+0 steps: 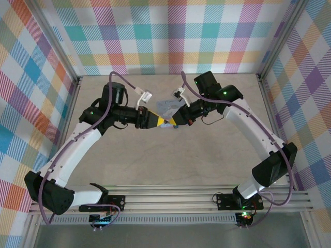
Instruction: Unlock a padlock with a key
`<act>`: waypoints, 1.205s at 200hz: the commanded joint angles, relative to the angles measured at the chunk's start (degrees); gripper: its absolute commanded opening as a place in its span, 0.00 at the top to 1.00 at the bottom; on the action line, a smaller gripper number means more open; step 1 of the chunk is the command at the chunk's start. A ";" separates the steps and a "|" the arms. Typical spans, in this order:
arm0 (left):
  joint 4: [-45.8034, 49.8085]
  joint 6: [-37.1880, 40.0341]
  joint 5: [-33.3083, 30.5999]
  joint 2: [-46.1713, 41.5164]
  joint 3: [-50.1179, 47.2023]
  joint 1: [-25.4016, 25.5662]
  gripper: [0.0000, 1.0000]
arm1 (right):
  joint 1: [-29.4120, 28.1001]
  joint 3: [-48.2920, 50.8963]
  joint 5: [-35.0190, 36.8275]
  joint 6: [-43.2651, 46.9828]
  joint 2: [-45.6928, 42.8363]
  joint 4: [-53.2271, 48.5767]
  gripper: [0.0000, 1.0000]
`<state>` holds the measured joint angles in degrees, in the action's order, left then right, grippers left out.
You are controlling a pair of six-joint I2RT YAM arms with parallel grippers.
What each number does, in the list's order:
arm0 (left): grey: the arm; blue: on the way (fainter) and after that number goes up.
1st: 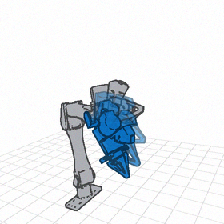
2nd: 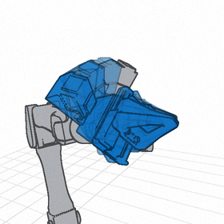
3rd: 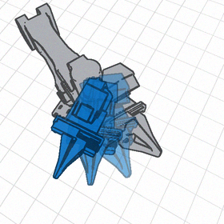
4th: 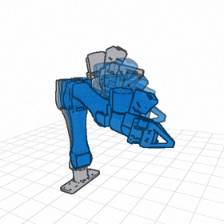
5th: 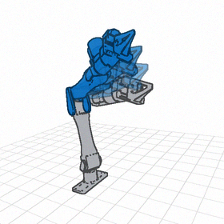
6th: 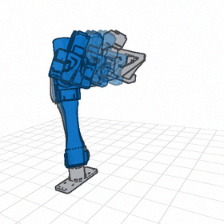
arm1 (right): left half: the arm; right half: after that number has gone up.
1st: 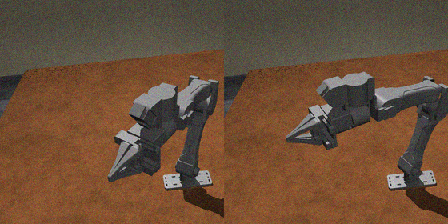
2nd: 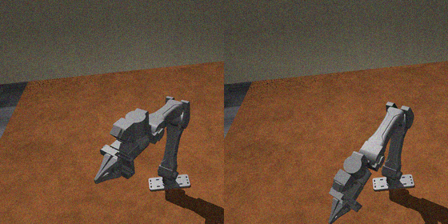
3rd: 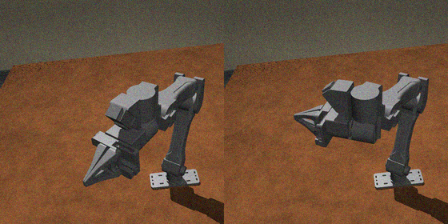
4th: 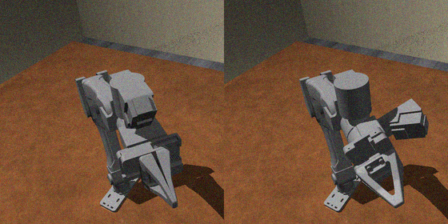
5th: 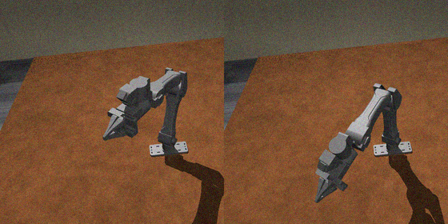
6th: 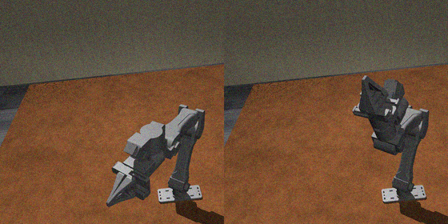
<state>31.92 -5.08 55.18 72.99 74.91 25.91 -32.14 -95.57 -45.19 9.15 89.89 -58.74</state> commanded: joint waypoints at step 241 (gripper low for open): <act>-0.84 -1.02 1.31 4.99 -5.21 1.94 1.00 | -0.65 5.43 -5.80 -12.50 -0.32 11.38 1.00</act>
<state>35.46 -1.85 58.59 80.07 71.31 27.35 -32.97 -91.39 -47.88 1.15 91.66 -53.04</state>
